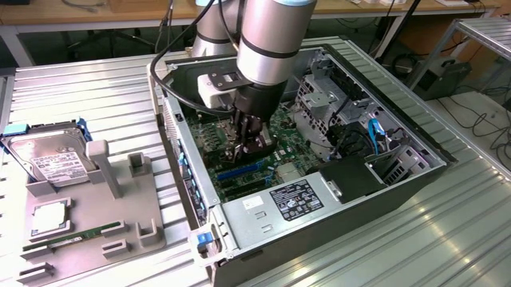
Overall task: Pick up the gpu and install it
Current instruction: 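Insert the gpu into the slot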
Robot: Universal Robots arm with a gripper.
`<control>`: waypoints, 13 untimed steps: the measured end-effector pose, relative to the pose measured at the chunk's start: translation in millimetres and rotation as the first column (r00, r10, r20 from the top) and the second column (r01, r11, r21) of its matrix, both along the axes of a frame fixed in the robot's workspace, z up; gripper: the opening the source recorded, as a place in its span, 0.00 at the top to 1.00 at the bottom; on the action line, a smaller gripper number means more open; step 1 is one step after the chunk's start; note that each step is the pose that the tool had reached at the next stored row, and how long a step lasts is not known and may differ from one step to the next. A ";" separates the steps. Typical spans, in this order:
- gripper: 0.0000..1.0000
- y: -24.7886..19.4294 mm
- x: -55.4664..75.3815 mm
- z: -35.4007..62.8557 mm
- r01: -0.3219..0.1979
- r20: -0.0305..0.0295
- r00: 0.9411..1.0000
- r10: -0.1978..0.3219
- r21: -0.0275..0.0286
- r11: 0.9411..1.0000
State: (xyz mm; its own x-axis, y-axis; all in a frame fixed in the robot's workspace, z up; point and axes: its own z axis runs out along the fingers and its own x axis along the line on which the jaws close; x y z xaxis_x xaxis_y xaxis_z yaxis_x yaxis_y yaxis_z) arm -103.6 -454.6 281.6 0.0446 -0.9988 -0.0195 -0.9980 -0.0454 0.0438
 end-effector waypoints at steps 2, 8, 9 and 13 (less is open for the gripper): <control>0.74 -0.1 -0.2 -1.2 0.000 0.000 1.000 0.000 0.000 1.000; 0.74 -0.4 -0.7 -3.5 0.000 0.000 1.000 0.000 0.000 1.000; 0.74 -0.6 -1.2 -3.9 0.000 0.000 1.000 0.000 0.000 1.000; 0.74 -1.2 -2.2 -4.6 0.000 0.000 1.000 0.000 0.000 1.000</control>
